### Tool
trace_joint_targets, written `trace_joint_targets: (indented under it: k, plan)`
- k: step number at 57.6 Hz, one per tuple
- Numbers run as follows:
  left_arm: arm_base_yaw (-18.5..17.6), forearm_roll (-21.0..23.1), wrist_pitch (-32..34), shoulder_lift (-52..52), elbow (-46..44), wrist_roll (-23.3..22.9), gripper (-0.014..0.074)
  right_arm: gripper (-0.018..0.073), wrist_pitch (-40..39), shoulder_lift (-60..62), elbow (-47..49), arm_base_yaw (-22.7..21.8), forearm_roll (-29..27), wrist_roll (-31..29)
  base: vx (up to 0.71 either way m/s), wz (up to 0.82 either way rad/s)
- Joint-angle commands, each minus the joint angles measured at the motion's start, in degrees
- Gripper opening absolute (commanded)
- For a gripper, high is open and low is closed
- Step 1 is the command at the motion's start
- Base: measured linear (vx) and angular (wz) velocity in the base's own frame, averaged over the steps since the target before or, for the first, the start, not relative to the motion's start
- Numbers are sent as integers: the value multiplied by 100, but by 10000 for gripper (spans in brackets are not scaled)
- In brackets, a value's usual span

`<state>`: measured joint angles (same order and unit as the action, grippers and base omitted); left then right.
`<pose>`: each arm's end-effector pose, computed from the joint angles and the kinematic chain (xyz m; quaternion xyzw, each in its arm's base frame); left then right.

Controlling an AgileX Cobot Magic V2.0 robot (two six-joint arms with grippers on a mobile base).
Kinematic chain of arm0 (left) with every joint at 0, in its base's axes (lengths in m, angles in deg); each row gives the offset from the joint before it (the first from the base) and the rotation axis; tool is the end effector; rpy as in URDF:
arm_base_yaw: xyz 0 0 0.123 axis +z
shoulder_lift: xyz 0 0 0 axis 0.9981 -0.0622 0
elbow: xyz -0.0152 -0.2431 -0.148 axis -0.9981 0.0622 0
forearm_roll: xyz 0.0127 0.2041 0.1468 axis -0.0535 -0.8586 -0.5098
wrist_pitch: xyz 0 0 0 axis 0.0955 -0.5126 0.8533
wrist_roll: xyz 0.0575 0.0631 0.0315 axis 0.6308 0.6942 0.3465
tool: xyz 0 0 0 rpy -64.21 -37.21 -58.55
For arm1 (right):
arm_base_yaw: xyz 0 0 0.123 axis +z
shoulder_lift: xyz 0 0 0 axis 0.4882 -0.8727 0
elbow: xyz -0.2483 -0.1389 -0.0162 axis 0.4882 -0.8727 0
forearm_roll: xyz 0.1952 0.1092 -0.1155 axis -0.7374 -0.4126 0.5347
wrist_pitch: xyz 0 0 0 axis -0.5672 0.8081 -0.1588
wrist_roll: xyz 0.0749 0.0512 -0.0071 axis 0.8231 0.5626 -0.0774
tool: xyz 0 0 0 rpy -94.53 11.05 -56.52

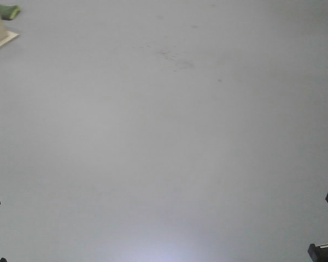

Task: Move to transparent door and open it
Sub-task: 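Drive the base forward across the grey floor, arms held still, then turn and drive toward the white-framed glass door on the wooden platform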

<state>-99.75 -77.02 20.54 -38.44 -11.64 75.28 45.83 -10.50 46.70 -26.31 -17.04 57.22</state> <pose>0.0529 -0.0150 0.1786 0.1327 0.7645 -0.0554 0.6284 0.0542 0.0058 0.1764 -0.0753 0.7820 -0.0071 0.6186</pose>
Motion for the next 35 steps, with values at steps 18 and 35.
trace_joint_targets:
  k: [18, 35]
  plan:
    - [13, 65, 436, 83, 55, -53, 3, -4, -452, 90, -27, -21, 4, 0, 42, 51]
    - [13, 65, 436, 83, 55, -53, 3, -4, -452, 90, -27, -21, 4, 0, 47, 39]
